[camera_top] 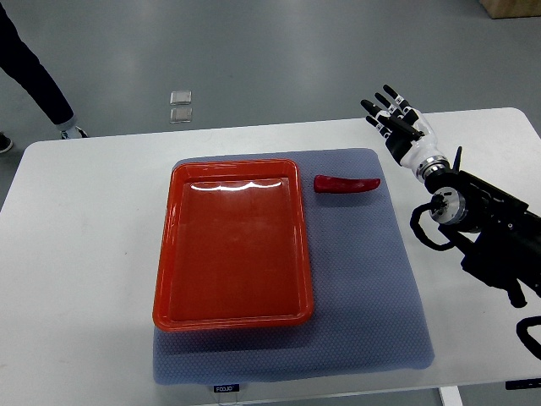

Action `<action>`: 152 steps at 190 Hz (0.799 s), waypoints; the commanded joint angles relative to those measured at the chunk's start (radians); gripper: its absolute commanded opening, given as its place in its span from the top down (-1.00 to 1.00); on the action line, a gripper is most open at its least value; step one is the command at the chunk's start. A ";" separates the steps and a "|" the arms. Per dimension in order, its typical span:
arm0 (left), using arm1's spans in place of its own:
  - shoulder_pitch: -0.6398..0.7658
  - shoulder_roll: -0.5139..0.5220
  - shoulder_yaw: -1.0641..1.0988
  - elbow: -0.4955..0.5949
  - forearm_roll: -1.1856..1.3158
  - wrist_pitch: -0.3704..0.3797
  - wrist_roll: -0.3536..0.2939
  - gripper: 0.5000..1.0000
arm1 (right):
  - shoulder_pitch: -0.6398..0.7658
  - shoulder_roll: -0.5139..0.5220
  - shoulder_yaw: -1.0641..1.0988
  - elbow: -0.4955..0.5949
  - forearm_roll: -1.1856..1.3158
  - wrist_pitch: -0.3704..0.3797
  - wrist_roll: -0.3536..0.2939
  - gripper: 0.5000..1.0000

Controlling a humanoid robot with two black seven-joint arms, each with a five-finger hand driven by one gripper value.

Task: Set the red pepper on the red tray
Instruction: 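Move the open right hand toward the red pepper beside the tray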

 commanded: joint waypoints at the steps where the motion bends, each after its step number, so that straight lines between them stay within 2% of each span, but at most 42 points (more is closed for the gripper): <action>1: 0.000 0.000 0.002 0.000 0.000 -0.001 0.000 -1.00 | 0.000 0.000 0.000 -0.001 0.000 0.002 0.000 -0.66; 152: 0.006 0.000 -0.003 -0.002 0.002 -0.001 0.000 -1.00 | 0.038 -0.012 -0.029 0.002 -0.034 -0.012 -0.010 -0.66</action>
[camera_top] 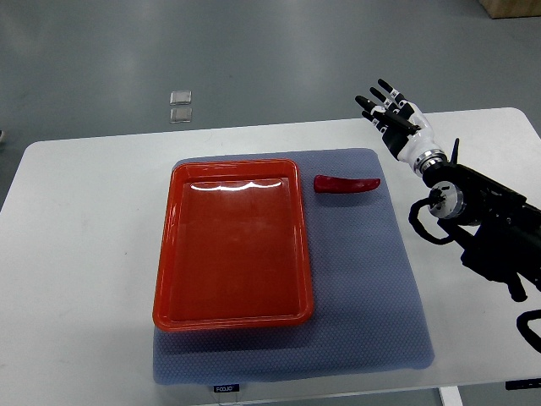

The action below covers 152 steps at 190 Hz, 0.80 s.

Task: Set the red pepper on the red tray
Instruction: 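Move the open right hand toward the red pepper beside the tray, then lower the right hand over the red pepper and close fingers around it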

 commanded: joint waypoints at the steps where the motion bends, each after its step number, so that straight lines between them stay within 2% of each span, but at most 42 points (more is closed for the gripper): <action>1: -0.004 0.000 -0.002 -0.001 0.000 0.000 0.000 -1.00 | 0.010 -0.009 -0.004 -0.001 -0.011 -0.006 -0.001 -0.66; 37: -0.006 0.000 -0.002 -0.001 -0.001 0.000 0.000 -1.00 | 0.027 -0.056 -0.031 0.005 -0.046 -0.016 -0.003 -0.66; 66: -0.006 0.000 -0.002 -0.001 -0.001 0.001 0.000 -1.00 | 0.075 -0.111 -0.073 0.031 -0.179 -0.048 -0.003 -0.65; 103: -0.006 0.000 -0.002 0.000 -0.001 0.000 0.000 -1.00 | 0.099 -0.131 -0.200 0.051 -0.551 -0.021 -0.001 -0.64; 120: -0.006 0.000 -0.002 0.000 -0.001 0.000 0.000 -1.00 | 0.114 -0.174 -0.231 0.074 -0.739 -0.001 -0.001 -0.63; 152: -0.006 0.000 -0.002 0.000 -0.001 0.000 0.000 -1.00 | 0.200 -0.247 -0.349 0.171 -1.081 0.004 -0.003 -0.60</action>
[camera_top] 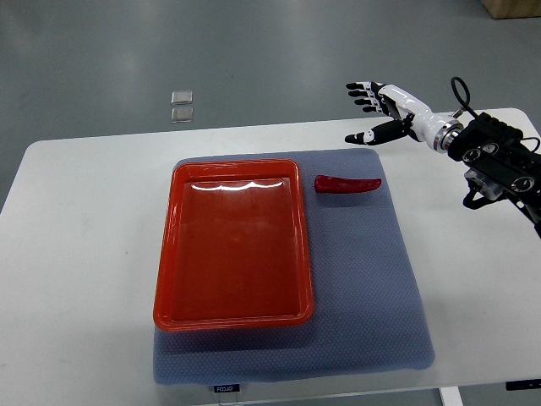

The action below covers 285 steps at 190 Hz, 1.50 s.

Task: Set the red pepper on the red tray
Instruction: 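Lower the right hand over the red pepper and close fingers around it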

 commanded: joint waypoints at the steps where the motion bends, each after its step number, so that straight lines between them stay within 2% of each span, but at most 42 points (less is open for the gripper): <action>1: 0.000 0.000 0.000 0.000 0.000 0.000 0.000 -1.00 | 0.061 -0.043 -0.087 0.062 -0.198 0.002 -0.001 -0.60; 26: 0.000 0.000 0.000 0.000 0.000 0.000 0.000 -1.00 | 0.161 -0.098 -0.207 0.147 -0.278 0.037 -0.003 -0.60; 59: 0.000 0.000 0.000 0.000 0.000 0.000 0.000 -1.00 | 0.247 -0.094 -0.411 0.212 -0.436 0.045 -0.050 -0.64; 82: 0.000 0.000 0.000 0.000 0.000 0.000 0.000 -1.00 | 0.270 -0.069 -0.461 0.203 -0.457 0.073 -0.156 -0.64; 97: 0.000 0.000 0.000 0.000 0.000 0.000 0.000 -1.00 | 0.270 -0.045 -0.457 0.198 -0.457 0.106 -0.280 -0.64; 110: 0.000 0.000 0.000 0.000 0.000 0.000 0.000 -1.00 | 0.270 -0.040 -0.452 0.198 -0.453 0.112 -0.340 -0.63; 134: 0.000 0.000 0.000 0.000 0.000 0.000 0.000 -1.00 | 0.268 -0.040 -0.446 0.200 -0.402 0.117 -0.401 -0.61; 166: 0.000 0.000 0.000 0.000 0.000 0.000 0.000 -1.00 | 0.284 -0.038 -0.441 0.200 -0.194 0.122 -0.472 -0.60; 193: 0.000 0.000 0.000 -0.001 0.000 0.000 0.000 -1.00 | 0.284 -0.015 -0.443 0.203 -0.060 0.105 -0.493 -0.60; 261: 0.000 0.000 0.000 -0.001 0.000 0.000 0.000 -1.00 | 0.262 0.103 -0.455 0.134 -0.062 0.027 -0.500 -0.56; 285: 0.000 0.000 0.000 0.000 0.000 0.000 0.000 -1.00 | 0.261 0.129 -0.475 0.115 -0.066 0.013 -0.500 -0.46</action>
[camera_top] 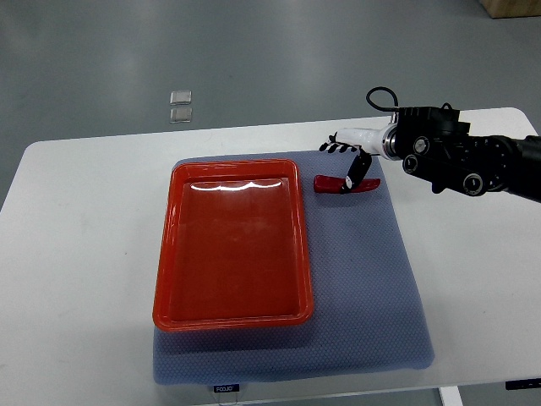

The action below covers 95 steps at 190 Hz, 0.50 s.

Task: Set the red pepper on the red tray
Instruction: 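Lower the right hand over the red pepper and close fingers around it, then lift the red pepper with the right hand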

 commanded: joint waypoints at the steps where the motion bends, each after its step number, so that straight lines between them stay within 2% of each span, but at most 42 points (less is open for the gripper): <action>1: 0.000 0.000 0.000 0.000 0.000 0.000 0.000 -1.00 | -0.001 0.022 -0.017 -0.015 -0.003 -0.011 0.000 -0.46; 10: 0.000 0.000 0.000 0.000 0.000 0.000 0.000 -1.00 | -0.002 0.028 -0.031 -0.017 -0.003 -0.014 0.000 -0.33; 27: 0.000 0.000 0.000 0.000 0.000 0.000 0.000 -1.00 | -0.002 0.028 -0.057 -0.017 -0.013 -0.014 0.000 -0.20; 95: 0.000 0.000 0.000 0.000 0.000 0.000 0.000 -1.00 | -0.022 0.019 -0.064 -0.015 -0.045 -0.014 0.004 -0.20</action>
